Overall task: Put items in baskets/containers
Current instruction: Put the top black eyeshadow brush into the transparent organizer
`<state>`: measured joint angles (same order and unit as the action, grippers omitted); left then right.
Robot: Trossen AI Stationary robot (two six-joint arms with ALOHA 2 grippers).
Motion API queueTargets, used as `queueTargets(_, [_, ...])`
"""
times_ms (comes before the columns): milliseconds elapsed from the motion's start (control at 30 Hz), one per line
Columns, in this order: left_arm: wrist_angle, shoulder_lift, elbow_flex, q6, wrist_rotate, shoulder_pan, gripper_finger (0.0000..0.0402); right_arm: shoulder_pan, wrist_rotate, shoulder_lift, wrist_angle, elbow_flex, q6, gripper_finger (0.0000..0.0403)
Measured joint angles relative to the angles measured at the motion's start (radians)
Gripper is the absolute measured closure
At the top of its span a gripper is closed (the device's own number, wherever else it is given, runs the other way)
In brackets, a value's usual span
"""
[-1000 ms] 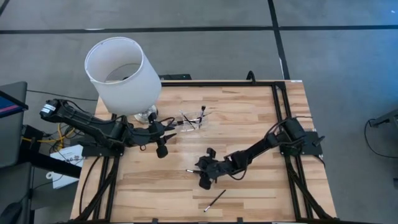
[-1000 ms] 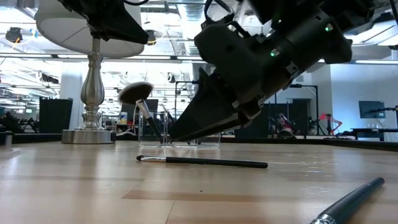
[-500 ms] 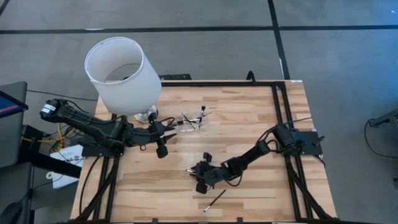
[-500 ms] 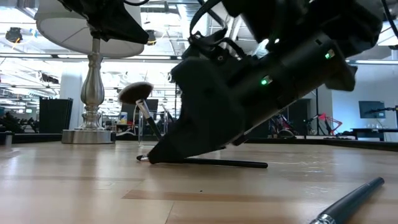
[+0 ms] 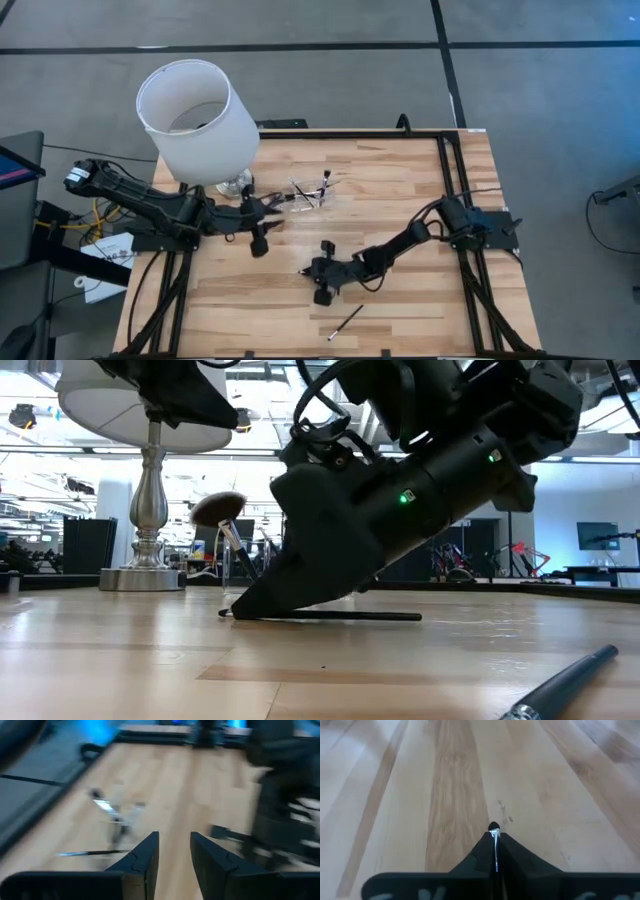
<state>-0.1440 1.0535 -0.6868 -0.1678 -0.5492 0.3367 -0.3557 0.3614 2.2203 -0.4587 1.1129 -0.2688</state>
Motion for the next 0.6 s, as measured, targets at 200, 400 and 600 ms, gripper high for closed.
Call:
queueTargets(200, [0.028,0.081,0.0,-0.054,0.302,0.017,0.0294,0.042,0.044,-0.117,0.034,-0.008,0.111,0.039])
queueTargets(400, [0.064,0.275,0.0,-0.056,0.311,0.069,0.0294,0.077,0.05,-0.151,0.025,-0.006,0.121,0.0398])
queueTargets(600, [0.073,0.407,0.0,-0.103,0.228,0.069,0.0284,0.061,0.054,-0.151,0.037,-0.003,0.12,0.0392])
